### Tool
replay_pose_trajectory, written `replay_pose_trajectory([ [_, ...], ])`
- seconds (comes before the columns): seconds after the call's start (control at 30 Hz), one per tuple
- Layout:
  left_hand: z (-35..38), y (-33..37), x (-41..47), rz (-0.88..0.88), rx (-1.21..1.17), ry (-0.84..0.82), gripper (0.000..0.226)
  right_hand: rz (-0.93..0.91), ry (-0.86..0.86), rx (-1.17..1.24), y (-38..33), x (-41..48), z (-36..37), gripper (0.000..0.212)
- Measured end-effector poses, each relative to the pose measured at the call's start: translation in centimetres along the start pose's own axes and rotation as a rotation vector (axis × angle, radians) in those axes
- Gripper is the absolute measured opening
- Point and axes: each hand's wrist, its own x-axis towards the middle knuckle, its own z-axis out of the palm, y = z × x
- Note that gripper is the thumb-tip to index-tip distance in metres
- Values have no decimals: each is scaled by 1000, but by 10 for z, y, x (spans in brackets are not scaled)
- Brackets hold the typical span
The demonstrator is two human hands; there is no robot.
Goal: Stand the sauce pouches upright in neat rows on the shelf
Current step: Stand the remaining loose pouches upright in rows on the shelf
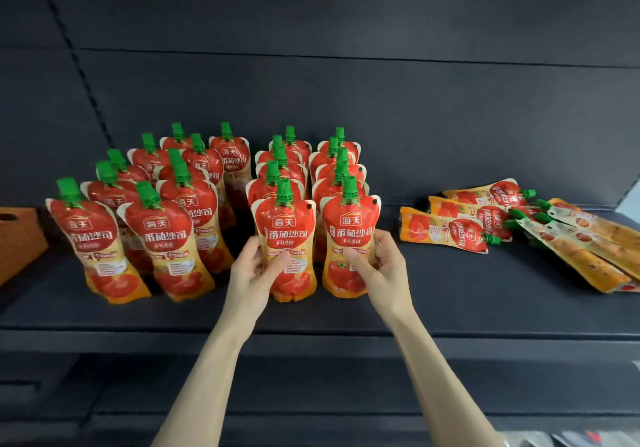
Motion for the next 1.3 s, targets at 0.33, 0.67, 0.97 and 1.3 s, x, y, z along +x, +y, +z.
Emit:
replay_pose_trajectory([
  [0.33, -4, -23, -7, -2, 213, 26, 53, 48, -19, -280, 22, -14, -8, 56],
  [0.67, -2, -27, -7, 76, 353, 59, 54, 70, -59, -348, 24, -16, -7, 50],
  [0.97, -5, -26, -5, 35, 392, 3, 55, 98, -62, -397, 21, -18, -7, 53],
  [1.3, 4, -35, -26, 195, 572, 221, 64, 97, -35, -479, 19, -28, -7, 56],
])
